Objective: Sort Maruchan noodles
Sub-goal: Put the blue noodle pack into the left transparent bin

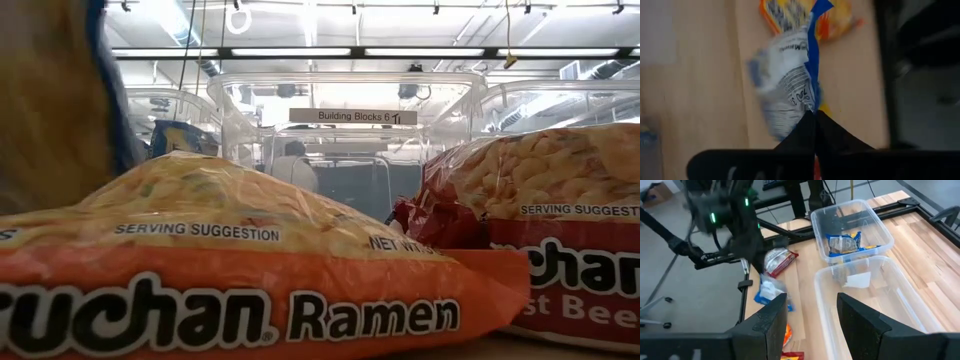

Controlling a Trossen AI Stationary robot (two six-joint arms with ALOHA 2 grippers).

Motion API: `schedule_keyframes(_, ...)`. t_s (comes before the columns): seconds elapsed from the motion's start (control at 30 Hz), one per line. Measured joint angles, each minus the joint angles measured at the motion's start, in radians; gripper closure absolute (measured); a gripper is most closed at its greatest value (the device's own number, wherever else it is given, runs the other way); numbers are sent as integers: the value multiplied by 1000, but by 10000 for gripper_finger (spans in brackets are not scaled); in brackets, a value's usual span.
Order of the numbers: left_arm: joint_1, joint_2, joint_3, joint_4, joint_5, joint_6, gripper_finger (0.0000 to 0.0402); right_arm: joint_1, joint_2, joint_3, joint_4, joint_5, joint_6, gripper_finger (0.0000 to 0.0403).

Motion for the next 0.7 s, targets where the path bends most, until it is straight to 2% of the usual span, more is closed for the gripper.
schedule_keyframes(0.2, 2, -175, 1, 16, 25, -185, 400, -1, 0, 0, -2, 0, 0, 224)
schedule_keyframes(0.3, 1, -258, 1, 13, -13, -330, 400, -5, 0, 0, -2, 0, 0, 224)
schedule_keyframes(0.47, 2, -408, 1, -15, -191, -541, 401, -6, 0, 0, -3, 0, 0, 224)
schedule_keyframes(0.7, 3, -579, 2, -161, -437, -665, 401, -6, 0, 0, -3, 0, 0, 224)
